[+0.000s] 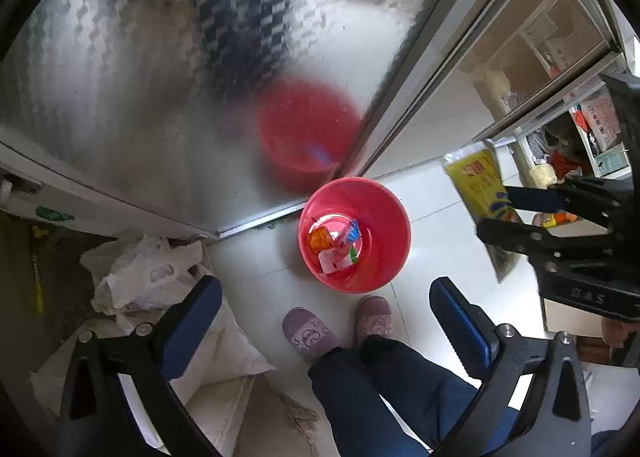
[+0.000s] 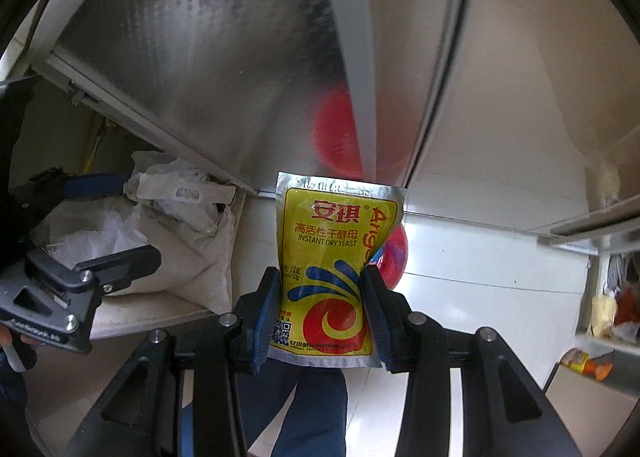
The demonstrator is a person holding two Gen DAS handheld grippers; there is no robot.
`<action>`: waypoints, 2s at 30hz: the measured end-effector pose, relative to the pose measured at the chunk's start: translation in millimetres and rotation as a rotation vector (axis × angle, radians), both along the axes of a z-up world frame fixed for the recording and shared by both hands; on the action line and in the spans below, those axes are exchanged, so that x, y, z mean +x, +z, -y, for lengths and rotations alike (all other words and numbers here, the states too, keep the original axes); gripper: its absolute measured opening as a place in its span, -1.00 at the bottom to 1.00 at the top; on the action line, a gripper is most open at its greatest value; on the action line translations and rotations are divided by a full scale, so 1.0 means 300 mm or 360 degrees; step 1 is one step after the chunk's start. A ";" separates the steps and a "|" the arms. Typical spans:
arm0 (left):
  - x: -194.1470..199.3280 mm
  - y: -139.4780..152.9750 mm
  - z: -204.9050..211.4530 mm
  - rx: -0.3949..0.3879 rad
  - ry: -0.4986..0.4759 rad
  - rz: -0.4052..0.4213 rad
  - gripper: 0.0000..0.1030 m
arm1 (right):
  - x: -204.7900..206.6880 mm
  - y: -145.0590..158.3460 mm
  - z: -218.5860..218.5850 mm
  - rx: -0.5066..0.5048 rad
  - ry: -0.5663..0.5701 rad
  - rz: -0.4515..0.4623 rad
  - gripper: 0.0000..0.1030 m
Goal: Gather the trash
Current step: 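Open the right tool to drop the yellow yeast packet, raise both tools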
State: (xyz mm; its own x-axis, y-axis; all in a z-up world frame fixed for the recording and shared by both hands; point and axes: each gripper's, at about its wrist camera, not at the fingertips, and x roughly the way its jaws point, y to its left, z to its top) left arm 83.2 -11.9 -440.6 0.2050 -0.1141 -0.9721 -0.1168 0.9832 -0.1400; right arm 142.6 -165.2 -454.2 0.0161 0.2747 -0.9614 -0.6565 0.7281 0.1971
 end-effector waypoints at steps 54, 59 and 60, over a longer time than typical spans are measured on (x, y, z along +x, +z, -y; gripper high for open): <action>0.017 1.266 0.017 0.0226 0.0046 0.0529 1.00 | 0.007 1.199 0.071 0.0329 -0.0001 0.0624 0.90; 0.057 1.299 -0.070 0.0235 0.0126 0.0535 1.00 | 0.047 1.218 -0.015 0.0377 0.0077 0.0621 0.90; 0.067 1.302 -0.090 0.0236 0.0138 0.0534 1.00 | 0.056 1.224 -0.039 0.0385 0.0103 0.0624 0.90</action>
